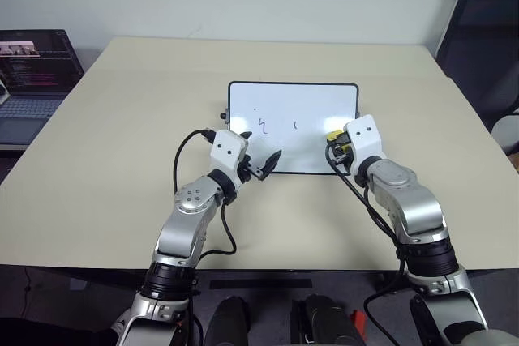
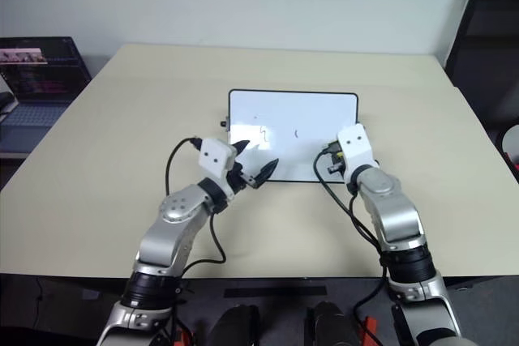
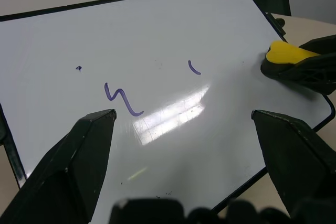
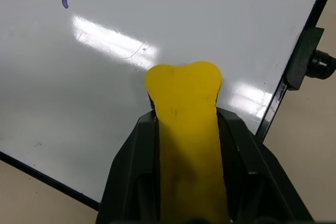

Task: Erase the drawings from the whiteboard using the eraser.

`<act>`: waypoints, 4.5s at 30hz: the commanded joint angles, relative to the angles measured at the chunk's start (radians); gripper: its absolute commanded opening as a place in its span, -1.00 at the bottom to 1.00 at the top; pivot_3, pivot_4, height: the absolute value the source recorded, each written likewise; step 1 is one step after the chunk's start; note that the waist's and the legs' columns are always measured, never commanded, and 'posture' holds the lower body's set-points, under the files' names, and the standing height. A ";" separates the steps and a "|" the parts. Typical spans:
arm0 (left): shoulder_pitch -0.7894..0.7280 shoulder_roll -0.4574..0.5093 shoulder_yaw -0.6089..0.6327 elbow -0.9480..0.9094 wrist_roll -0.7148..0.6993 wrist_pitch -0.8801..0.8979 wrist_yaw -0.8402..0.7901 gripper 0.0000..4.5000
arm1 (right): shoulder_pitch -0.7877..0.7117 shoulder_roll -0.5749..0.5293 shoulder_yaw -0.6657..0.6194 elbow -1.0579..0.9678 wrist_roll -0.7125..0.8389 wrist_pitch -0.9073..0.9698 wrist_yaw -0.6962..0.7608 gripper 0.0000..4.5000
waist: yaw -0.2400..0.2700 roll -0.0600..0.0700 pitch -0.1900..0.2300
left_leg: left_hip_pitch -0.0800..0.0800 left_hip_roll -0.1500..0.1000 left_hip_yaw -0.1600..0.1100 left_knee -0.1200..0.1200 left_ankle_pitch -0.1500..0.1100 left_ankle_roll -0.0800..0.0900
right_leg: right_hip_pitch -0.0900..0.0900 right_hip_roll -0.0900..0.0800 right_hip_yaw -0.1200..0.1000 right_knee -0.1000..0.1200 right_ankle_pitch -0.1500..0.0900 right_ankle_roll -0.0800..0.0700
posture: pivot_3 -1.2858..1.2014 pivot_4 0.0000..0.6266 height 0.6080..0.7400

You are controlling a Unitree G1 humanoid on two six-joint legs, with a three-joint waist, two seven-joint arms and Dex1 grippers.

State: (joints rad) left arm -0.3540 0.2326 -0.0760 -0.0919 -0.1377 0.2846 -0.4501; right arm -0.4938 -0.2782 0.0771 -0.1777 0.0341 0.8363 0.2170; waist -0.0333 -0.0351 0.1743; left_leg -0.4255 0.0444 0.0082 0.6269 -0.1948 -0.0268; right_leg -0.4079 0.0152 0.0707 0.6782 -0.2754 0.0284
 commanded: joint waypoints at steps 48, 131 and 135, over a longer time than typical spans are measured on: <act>0.000 0.008 0.004 -0.064 -0.008 0.005 0.006 1.00 | 0.128 -0.070 -0.006 0.141 -0.033 -0.796 0.194 -0.52 | 0.001 0.000 0.000 | 0.000 -0.001 0.000 0.000 0.000 0.000 | 0.000 0.000 0.001 0.000 0.000 0.000 | 0.03 -0.52 1.00; 0.102 0.031 0.008 -0.172 -0.013 0.057 0.027 1.00 | 0.035 -0.044 0.063 0.201 -0.101 -0.692 0.213 -0.52 | 0.001 -0.001 0.000 | 0.002 0.000 0.000 0.001 0.000 0.000 | 0.002 0.000 0.000 0.001 0.000 0.000 | 0.03 -0.52 1.00; 0.088 0.024 0.004 -0.164 -0.010 0.055 0.034 1.00 | 0.060 -0.053 0.052 0.221 -0.102 -0.773 0.211 -0.52 | 0.001 -0.001 0.000 | 0.002 0.000 0.000 0.001 0.000 0.000 | 0.002 0.000 0.000 0.001 0.000 0.000 | 0.03 -0.52 1.00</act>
State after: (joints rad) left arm -0.2475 0.2642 -0.0743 -0.2251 -0.1386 0.3468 -0.4234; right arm -0.4355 -0.3265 0.1569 0.0656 -0.0833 0.1100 0.4336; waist -0.0322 -0.0358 0.1743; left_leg -0.4233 0.0443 0.0086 0.6276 -0.1948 -0.0270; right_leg -0.4059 0.0150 0.0711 0.6789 -0.2753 0.0284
